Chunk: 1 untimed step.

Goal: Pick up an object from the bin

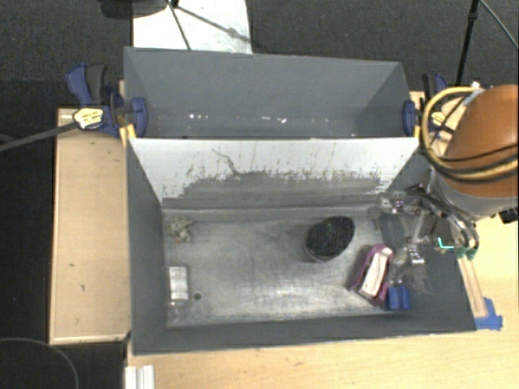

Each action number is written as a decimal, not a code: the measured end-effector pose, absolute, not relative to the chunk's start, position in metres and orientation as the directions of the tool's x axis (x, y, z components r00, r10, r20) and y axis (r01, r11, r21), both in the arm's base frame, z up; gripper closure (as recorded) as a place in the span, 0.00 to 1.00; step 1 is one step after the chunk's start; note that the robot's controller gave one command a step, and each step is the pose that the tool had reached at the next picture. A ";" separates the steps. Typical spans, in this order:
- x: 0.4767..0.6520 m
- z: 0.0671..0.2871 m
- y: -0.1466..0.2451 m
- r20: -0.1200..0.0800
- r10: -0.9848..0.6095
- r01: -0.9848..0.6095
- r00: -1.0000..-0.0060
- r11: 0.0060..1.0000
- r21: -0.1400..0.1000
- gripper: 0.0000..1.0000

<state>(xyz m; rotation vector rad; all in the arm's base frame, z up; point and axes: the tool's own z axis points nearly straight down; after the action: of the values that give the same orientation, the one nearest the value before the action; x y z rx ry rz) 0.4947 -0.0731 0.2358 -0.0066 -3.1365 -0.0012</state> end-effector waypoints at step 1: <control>0.589 0.102 -0.046 -0.003 -0.243 -0.243 -0.970 0.970 0.001 0.00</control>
Offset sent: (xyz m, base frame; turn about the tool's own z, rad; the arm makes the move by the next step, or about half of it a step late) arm 0.0936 0.0258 -0.1312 -0.2503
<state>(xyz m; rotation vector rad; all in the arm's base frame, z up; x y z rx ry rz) 0.5890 -0.0464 0.1017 0.3856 -3.1203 -0.0019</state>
